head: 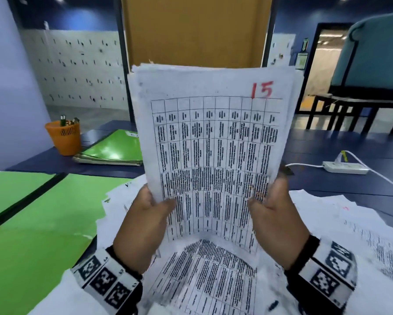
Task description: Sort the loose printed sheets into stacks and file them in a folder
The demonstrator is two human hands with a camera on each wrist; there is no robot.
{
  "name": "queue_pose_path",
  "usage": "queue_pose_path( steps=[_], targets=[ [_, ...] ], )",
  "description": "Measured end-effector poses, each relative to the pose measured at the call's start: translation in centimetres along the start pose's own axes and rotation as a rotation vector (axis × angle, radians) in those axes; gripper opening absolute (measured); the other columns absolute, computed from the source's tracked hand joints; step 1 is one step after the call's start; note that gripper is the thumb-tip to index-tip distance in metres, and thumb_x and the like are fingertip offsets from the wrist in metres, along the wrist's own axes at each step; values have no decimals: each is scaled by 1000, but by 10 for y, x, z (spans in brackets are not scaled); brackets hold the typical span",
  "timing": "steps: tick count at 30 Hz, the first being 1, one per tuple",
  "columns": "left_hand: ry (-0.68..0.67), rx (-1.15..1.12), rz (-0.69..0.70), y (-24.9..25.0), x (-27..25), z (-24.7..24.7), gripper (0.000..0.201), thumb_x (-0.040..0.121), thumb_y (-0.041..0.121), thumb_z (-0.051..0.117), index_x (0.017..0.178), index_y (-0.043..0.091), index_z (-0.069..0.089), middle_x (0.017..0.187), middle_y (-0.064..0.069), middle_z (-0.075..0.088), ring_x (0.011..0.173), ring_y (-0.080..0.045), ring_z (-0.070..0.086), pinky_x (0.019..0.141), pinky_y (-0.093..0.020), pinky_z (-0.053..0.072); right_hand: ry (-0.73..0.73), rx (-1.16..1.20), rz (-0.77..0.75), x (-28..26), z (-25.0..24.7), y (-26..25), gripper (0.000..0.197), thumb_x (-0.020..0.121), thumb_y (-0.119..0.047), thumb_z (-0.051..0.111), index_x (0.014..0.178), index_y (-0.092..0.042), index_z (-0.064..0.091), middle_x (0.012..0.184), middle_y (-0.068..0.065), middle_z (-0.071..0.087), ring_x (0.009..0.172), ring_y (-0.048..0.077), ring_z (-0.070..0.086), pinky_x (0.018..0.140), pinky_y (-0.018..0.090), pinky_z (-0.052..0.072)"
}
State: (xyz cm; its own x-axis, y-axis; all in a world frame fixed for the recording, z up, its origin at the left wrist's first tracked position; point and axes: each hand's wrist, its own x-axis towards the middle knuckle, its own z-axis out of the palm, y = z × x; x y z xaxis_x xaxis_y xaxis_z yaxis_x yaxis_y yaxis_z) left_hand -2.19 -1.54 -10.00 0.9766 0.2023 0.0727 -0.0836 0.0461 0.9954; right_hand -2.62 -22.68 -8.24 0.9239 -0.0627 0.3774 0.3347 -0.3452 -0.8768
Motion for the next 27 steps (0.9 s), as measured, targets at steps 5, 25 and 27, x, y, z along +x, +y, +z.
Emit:
queue_pose_path(
  steps=[5, 25, 27],
  targets=[
    [-15, 44, -36, -8, 10, -2, 31, 100, -1, 56, 124, 18, 64, 111, 3, 79, 106, -17, 74, 103, -47, 52, -17, -18, 197, 5, 2, 15, 21, 97, -4, 46, 97, -24, 41, 77, 4, 54, 50, 8, 45, 42, 23, 36],
    [-125, 85, 24, -24, 39, -13, 32, 99, -8, 54, 121, 12, 67, 113, -1, 79, 110, -18, 73, 108, -49, 50, -299, -467, 246, 16, 5, 41, 58, 89, 3, 54, 137, -15, 28, 111, 9, 56, 93, 24, 61, 74, 33, 55],
    [-123, 178, 82, -21, 42, -14, 22, 99, -6, 55, 106, 12, 66, 94, 3, 80, 85, -2, 74, 90, -29, 59, -301, -497, 245, 22, 3, 42, 58, 88, 3, 55, 137, -13, 31, 114, 12, 58, 96, 29, 62, 79, 39, 56]
  ],
)
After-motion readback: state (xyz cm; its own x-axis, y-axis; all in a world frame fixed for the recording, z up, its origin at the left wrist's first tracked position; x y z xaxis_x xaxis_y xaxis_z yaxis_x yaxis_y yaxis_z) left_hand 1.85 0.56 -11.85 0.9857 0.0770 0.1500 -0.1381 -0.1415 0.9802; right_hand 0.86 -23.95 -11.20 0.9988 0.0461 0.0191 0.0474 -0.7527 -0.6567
